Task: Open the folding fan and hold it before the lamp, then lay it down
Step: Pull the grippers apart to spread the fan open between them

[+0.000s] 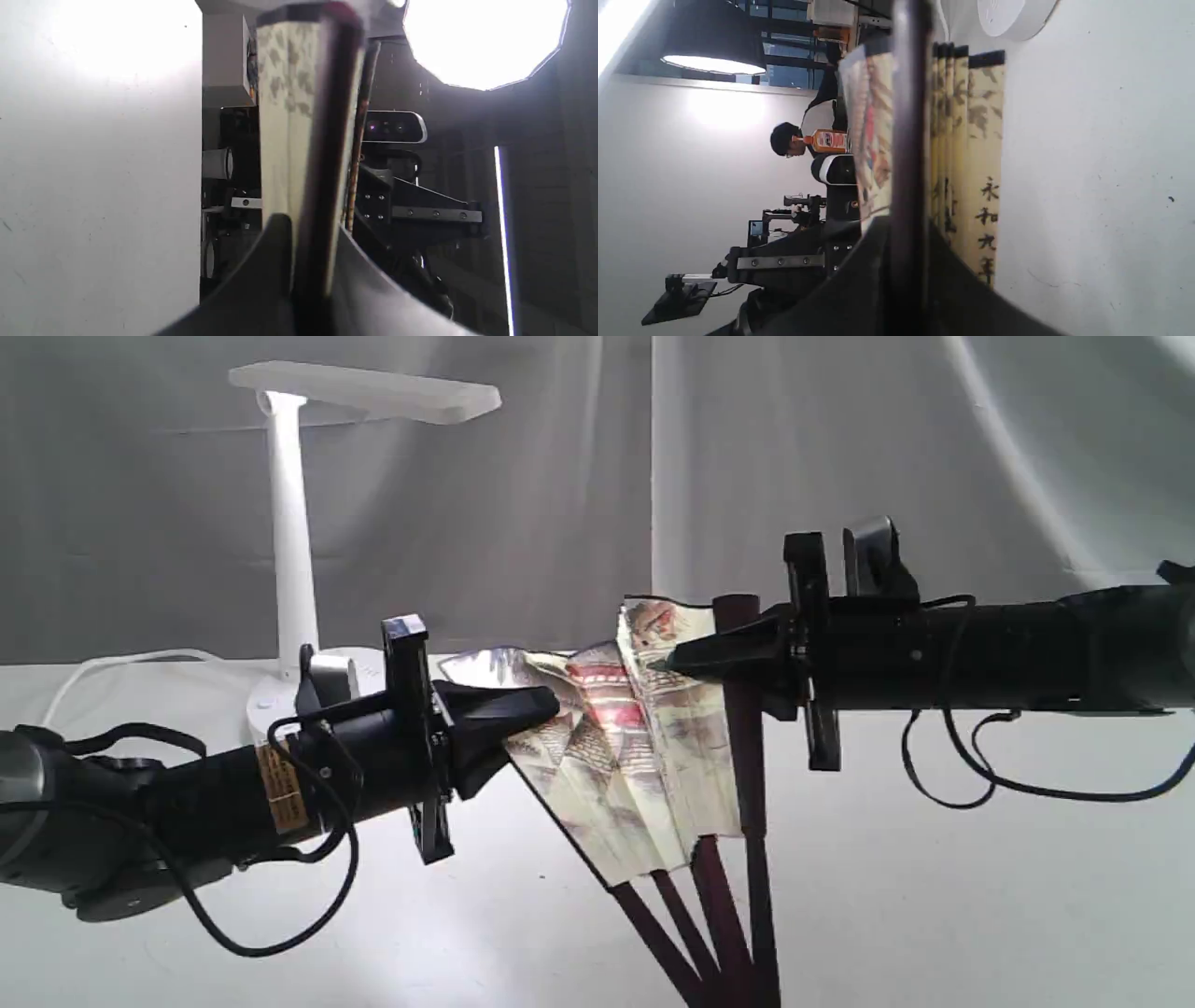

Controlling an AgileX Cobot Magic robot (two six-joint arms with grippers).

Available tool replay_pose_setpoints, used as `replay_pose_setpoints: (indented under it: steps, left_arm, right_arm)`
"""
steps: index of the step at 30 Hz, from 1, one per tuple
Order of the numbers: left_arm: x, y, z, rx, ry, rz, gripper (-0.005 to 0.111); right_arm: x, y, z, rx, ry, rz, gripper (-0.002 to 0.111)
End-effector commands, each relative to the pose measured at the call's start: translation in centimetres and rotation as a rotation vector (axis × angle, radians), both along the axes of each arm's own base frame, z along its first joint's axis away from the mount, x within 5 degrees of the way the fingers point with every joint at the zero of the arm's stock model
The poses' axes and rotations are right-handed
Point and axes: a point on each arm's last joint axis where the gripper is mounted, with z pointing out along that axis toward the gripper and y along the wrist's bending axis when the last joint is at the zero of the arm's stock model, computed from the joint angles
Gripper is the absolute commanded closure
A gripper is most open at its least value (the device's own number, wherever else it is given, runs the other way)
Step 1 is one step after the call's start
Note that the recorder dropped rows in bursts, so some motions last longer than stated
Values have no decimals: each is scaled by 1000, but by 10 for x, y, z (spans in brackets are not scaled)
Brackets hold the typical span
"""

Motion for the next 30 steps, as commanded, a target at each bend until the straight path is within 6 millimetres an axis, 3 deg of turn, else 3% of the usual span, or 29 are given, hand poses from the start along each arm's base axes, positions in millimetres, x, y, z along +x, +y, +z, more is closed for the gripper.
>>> replay_pose_setpoints:
  steps: [1, 30]
  left_arm:
    - [8, 11, 12, -83, 9, 71, 107]
    - [27, 100, 8, -41, -30, 290, 107]
  right_arm:
    - [2, -16, 5, -26, -23, -25, 108]
    - [6, -115, 0, -64, -7, -229, 108]
